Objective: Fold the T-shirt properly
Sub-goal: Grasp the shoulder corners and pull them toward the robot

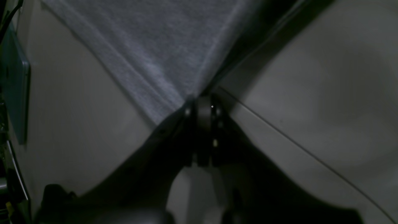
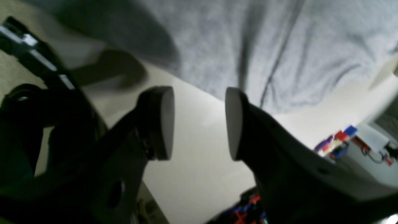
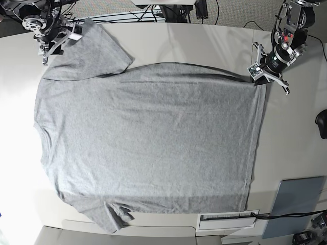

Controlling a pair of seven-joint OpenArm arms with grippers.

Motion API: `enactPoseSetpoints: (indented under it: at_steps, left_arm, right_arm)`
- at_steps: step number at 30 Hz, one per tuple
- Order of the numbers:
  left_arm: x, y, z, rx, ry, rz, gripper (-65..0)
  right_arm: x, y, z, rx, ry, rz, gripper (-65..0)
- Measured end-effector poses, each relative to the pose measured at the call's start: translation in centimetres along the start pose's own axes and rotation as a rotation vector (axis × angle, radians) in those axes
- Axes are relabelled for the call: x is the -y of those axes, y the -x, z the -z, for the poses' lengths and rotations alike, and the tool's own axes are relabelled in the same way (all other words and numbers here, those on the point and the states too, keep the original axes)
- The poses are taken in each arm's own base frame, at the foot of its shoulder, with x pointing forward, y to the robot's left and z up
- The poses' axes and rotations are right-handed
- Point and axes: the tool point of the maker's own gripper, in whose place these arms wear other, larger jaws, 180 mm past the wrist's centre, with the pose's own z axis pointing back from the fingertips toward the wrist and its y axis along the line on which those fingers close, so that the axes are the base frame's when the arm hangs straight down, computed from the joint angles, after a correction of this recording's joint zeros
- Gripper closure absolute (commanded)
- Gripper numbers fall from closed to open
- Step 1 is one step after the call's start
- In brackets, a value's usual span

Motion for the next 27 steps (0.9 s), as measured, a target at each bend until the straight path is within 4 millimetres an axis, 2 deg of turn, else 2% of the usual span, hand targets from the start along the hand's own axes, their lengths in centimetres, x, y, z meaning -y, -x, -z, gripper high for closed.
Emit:
enactPoseSetpoints:
  at_steps: [4,11,16,22,27]
  left_arm:
    - [0.0,0.0,0.0,0.000,0.000,0.000,0.0]
    - [0.0,0.0,0.0,0.000,0.000,0.000,0.0]
    - [0.0,0.0,0.0,0.000,0.000,0.000,0.0]
    - [0.0,0.0,0.0,0.000,0.000,0.000,0.0]
    - [0.0,0.0,0.0,0.000,0.000,0.000,0.0]
  right_arm:
    - [-0.1,-0.1,0.0,0.004,-0.006,0.010,-26.6]
    - [-1.4,0.2,0.7,0.027,-0.044,0.030,-26.6]
    - [-1.0,-0.2,1.1,0.039,-0.025,0.054,-26.6]
    - [0.2,-1.9,1.6,0.079,0.013,0.076,-26.6]
    - [1.2,-4.7,2.4,0.117,0.060,0.058,-26.6]
